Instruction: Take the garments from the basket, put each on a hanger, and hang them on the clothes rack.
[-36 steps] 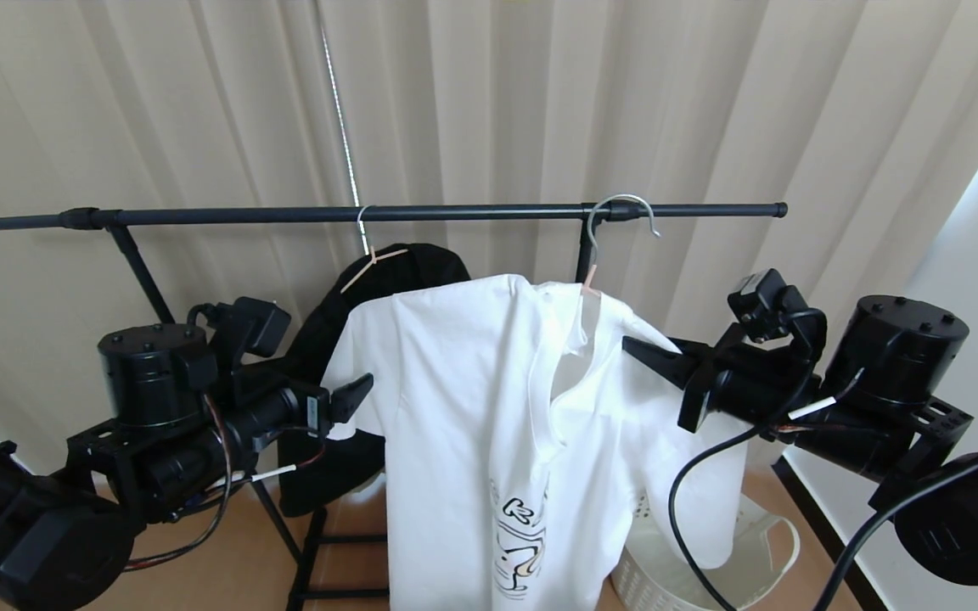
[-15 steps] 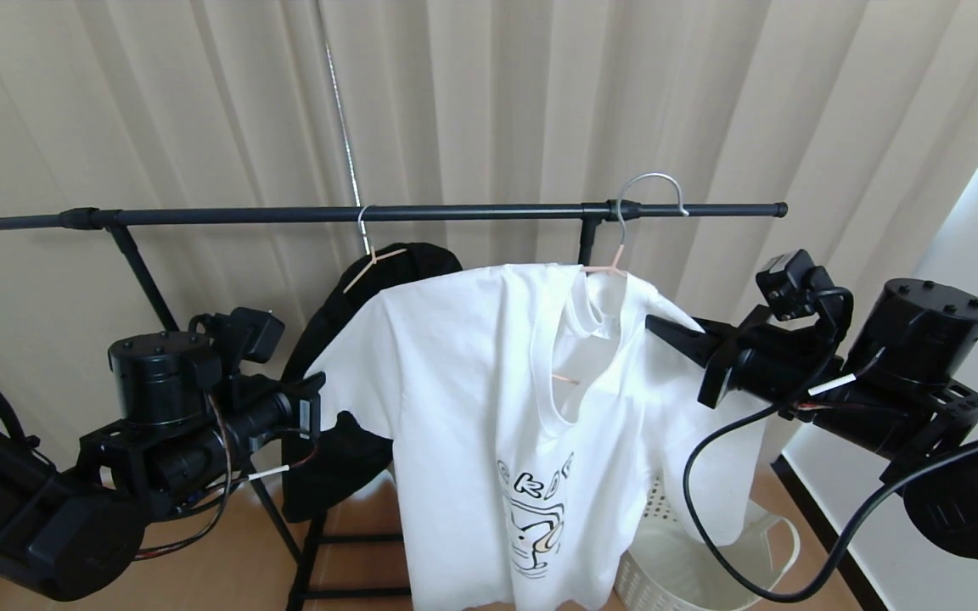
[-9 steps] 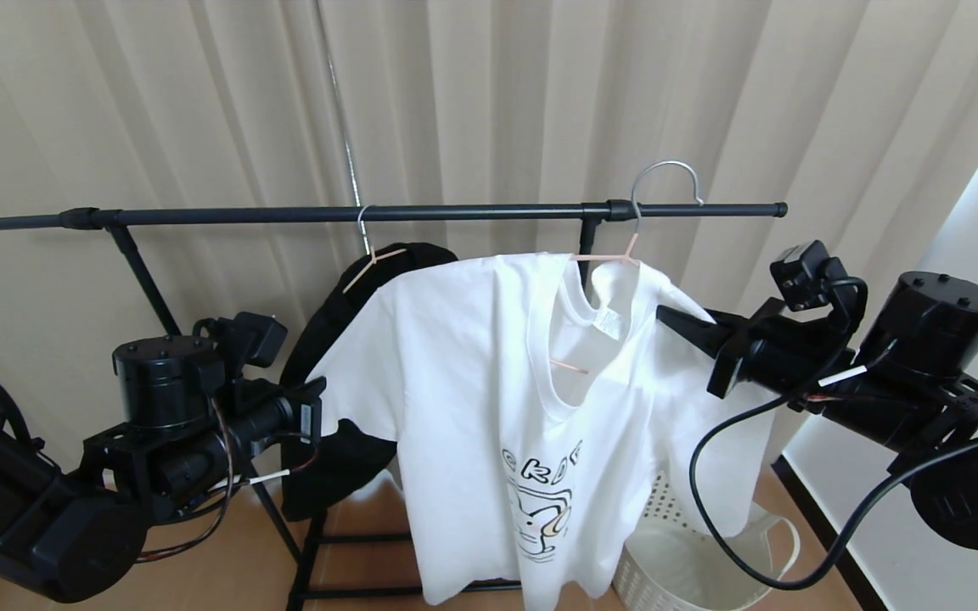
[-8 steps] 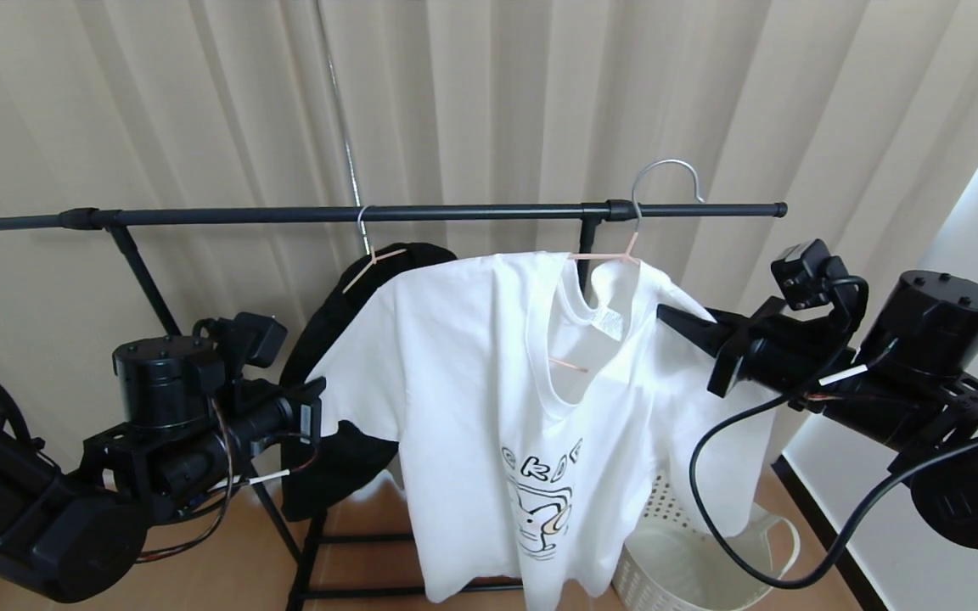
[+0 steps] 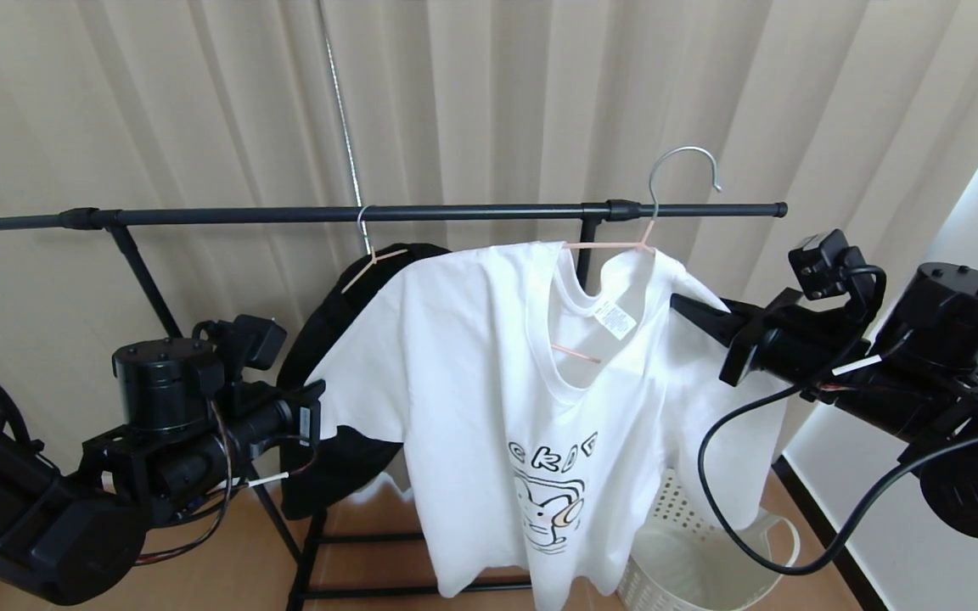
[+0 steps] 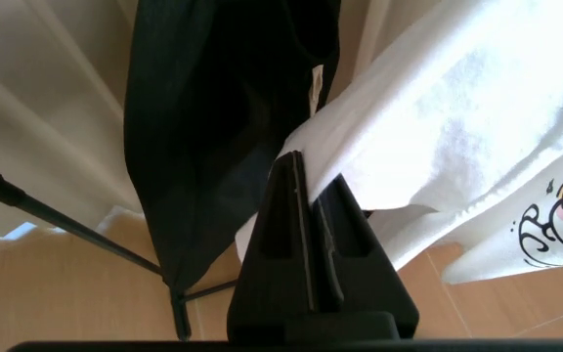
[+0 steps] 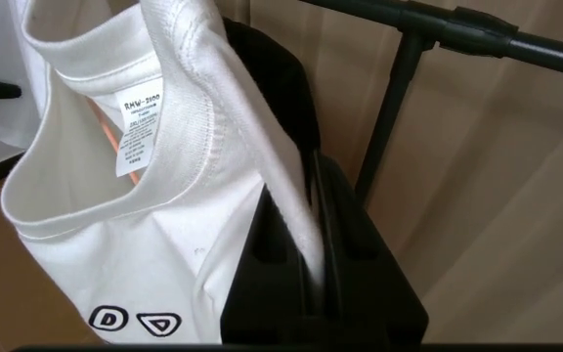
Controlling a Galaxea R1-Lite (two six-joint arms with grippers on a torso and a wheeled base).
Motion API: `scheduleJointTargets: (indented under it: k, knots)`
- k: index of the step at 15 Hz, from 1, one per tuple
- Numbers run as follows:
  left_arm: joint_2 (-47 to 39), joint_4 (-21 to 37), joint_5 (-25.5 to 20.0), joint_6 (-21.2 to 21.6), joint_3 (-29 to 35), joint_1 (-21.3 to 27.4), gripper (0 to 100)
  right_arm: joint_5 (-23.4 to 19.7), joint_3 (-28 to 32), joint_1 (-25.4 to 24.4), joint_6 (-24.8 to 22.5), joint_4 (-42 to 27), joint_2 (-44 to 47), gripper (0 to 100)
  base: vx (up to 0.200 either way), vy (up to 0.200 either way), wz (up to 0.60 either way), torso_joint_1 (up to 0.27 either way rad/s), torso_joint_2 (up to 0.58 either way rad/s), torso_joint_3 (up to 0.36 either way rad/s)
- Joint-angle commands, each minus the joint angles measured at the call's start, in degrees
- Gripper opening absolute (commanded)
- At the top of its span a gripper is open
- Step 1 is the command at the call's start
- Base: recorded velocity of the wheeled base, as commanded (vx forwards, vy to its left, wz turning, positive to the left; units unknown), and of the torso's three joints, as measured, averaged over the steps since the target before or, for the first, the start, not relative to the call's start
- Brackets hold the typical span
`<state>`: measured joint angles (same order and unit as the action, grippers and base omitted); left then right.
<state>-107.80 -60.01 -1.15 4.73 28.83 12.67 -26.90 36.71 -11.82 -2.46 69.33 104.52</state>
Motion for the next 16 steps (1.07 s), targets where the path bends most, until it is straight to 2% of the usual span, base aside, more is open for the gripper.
scheduleJointTargets:
  k: [1,16]
  knots:
    - [0.0,0.0,0.0,0.0,0.0,0.0,0,-0.6,0.1,0.6,0.0,0.0,0.0,0,0.000,0.000,0.00,0.000,0.00,0.000]
    - [-0.5,0.0,-0.1,0.0,0.0,-0.4,0,-0.7,1.4,2.8,2.2,-0.1,-1.1,0,0.000,0.000,0.00,0.000,0.00,0.000]
